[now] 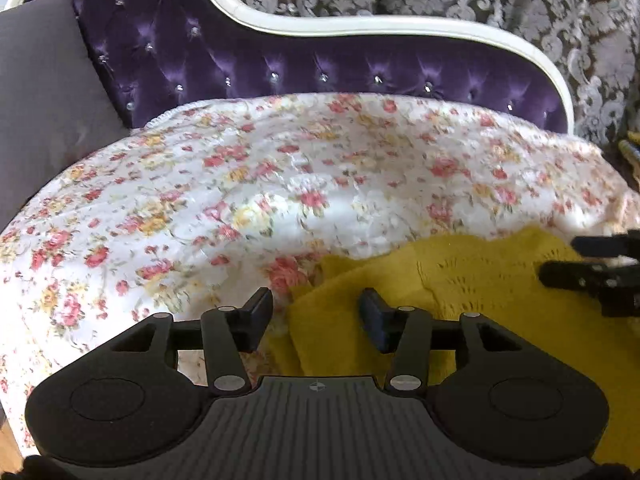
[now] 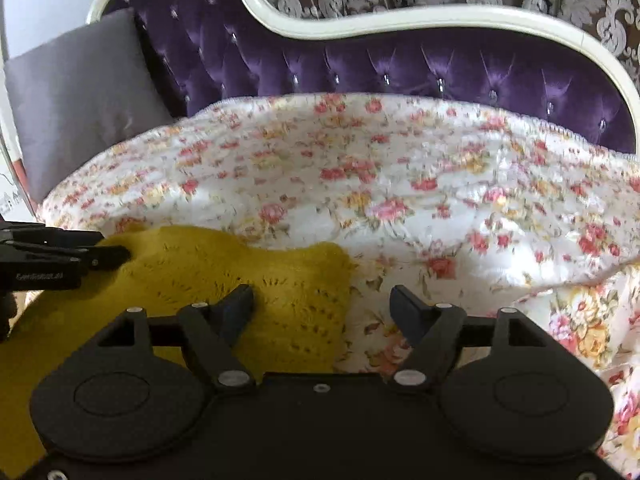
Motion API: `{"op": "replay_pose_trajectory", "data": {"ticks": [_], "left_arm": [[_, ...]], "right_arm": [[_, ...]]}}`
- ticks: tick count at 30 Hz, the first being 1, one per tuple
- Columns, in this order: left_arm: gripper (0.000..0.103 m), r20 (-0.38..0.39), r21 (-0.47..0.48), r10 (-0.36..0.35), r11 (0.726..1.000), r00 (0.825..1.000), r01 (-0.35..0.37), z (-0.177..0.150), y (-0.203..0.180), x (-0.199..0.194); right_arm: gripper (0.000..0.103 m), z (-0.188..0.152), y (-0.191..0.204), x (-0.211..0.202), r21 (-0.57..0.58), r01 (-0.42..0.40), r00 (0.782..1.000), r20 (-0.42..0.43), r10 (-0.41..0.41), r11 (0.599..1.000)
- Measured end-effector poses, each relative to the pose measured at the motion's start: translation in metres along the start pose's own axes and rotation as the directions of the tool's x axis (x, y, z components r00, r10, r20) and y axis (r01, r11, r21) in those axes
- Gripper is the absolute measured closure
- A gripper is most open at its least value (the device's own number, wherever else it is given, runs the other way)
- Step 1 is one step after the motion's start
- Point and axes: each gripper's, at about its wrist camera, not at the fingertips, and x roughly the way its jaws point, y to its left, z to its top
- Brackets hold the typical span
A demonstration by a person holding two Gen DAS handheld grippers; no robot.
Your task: Fold small clothes
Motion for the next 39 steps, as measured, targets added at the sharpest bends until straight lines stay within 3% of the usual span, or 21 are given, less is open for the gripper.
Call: {"op": "replay_pose_trajectory", "data": {"ticks": [2, 4, 5, 9, 15, 20, 29, 33, 37, 39], "left_arm": [[0.055, 0.031, -0.022, 0.014, 1.000, 0.999, -0.013, 0.006, 0.001, -0.014], [0.045, 0.041, -0.036, 0.017, 0.999, 0.999, -0.016, 0.010, 0.000, -0.031], [0.034, 0.046, -0.044, 0.018, 0.999, 0.999, -0.016, 0.011, -0.001, -0.039], [0.024, 0.078, -0.068, -0.008, 0.998, 0.997, 0.013, 0.008, -0.010, -0.076], [0.017, 0.062, -0.143, -0.025, 0.989, 0.998, 0.034, -0.011, -0.028, -0.116], [0.017, 0.008, -0.140, 0.029, 0.990, 1.000, -0.028, -0.028, -0.048, -0.139], [0.017, 0.059, -0.032, 0.162, 0.987, 0.985, -0.161, -0.053, -0.084, -0.183], [0.018, 0.038, -0.056, 0.137, 0.989, 0.990, -0.135, -0.061, -0.090, -0.192], [0.018, 0.012, -0.089, 0.116, 0.989, 0.993, -0.115, -0.070, -0.092, -0.199], [0.018, 0.003, -0.092, 0.127, 0.988, 0.992, -0.126, -0.074, -0.095, -0.201]], "right_arm": [[0.021, 0.004, 0.001, -0.012, -0.007, 0.001, 0.999, 0.032, 0.000, 1.000], [0.005, 0.007, 0.002, -0.027, 0.001, -0.010, 0.998, 0.062, 0.010, 1.000], [0.001, 0.009, 0.003, -0.034, 0.005, -0.019, 0.997, 0.078, 0.018, 1.000], [0.001, 0.011, 0.009, -0.067, 0.003, -0.044, 0.993, 0.110, 0.043, 0.999], [0.001, -0.001, 0.027, -0.099, -0.033, -0.053, 0.997, 0.048, 0.055, 0.998], [0.001, -0.016, 0.037, -0.122, -0.031, -0.067, 0.997, 0.024, 0.068, 0.997], [0.001, -0.048, 0.052, -0.161, -0.092, 0.065, 0.998, 0.002, -0.065, 0.994], [0.001, -0.062, 0.061, -0.175, -0.102, 0.151, 0.988, 0.001, -0.151, 0.983], [0.001, -0.072, 0.071, -0.191, -0.110, 0.290, 0.957, 0.032, -0.288, 0.951], [0.001, -0.075, 0.075, -0.197, -0.119, 0.300, 0.954, 0.048, -0.296, 0.947]]}}
